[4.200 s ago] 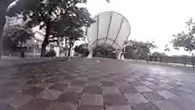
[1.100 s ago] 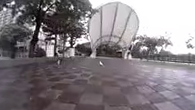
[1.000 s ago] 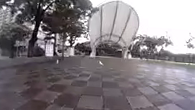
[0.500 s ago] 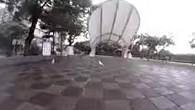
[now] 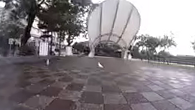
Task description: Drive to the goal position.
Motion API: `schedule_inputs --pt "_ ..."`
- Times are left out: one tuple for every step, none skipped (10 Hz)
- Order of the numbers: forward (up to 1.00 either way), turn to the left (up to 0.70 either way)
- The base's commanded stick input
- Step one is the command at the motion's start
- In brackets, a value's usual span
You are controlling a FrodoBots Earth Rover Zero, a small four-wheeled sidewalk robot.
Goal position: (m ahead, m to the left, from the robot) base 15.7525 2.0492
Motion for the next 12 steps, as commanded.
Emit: schedule_inputs --pt "1.0 -0.01" --pt "1.0 -0.01" --pt "1.0 -0.01" --pt "1.0 -0.01" --pt "1.0 -0.01" --pt "1.0 -0.01" --pt "1.0 -0.01" --pt "1.0 -0.01" --pt "1.0 -0.01" --pt "1.0 -0.01" --pt "1.0 -0.01" --pt "1.0 -0.01"
